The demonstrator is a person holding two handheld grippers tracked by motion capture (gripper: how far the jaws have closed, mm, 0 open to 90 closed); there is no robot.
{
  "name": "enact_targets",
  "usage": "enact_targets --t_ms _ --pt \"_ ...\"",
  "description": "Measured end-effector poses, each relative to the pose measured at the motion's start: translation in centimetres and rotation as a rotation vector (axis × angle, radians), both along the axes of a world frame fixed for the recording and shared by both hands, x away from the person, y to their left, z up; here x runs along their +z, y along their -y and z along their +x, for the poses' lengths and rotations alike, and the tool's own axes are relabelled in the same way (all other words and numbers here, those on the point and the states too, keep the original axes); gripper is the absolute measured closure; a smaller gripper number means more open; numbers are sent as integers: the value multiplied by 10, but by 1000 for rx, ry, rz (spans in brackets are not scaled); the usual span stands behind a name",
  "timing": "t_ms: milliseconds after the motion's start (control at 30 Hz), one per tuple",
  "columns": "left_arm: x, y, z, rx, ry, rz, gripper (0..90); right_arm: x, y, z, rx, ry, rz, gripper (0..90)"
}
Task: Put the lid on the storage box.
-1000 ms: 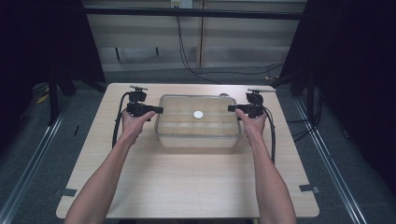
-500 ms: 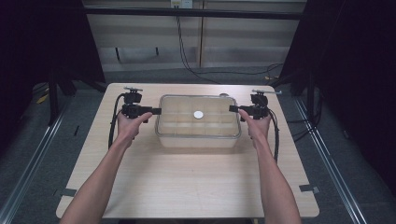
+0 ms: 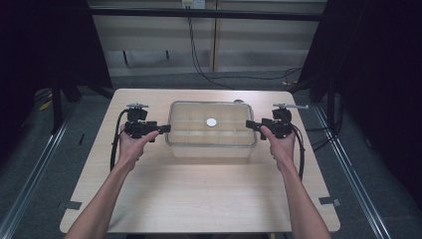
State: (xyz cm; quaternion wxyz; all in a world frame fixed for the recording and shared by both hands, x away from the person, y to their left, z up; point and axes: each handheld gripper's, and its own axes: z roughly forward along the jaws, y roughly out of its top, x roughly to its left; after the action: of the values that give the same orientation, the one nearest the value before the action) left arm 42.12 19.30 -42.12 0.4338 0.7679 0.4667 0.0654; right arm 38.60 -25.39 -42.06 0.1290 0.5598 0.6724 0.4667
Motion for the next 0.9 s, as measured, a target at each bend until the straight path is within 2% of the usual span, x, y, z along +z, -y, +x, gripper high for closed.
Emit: enact_targets --t_ms 100,167,233,300,367,433,500,567,600,667,800,900 --pt "5 -3 -8 -18 24 25 315 3 2 -12 12 15 -5 211" --pt "8 -8 -15 -17 39 6 309 6 4 -22 16 35 12 229" --pt "9 -13 -23 -16 57 12 310 8 6 -32 6 66 26 233" --pt "9 -17 -30 -18 62 25 309 11 7 -43 14 83 64 231" --pt "8 -20 -36 -13 58 21 301 13 8 -52 15 96 56 240" --pt "8 -22 -44 -16 70 23 298 13 8 -60 17 93 50 247" --pt "7 -23 -53 -20 73 1 299 10 8 -72 19 85 38 265" --pt "6 -24 -61 -26 81 18 283 7 7 -81 25 48 43 265" --pt "5 -25 -65 -23 83 20 276 5 6 -87 40 34 64 265" --pt "2 -28 -75 -16 91 4 275 3 6 -100 39 29 41 265" --pt "-4 -34 -92 -29 86 31 269 -1 13 -123 31 37 42 268" --pt "-6 -42 -106 -69 92 51 261 -4 16 -139 49 31 11 284"
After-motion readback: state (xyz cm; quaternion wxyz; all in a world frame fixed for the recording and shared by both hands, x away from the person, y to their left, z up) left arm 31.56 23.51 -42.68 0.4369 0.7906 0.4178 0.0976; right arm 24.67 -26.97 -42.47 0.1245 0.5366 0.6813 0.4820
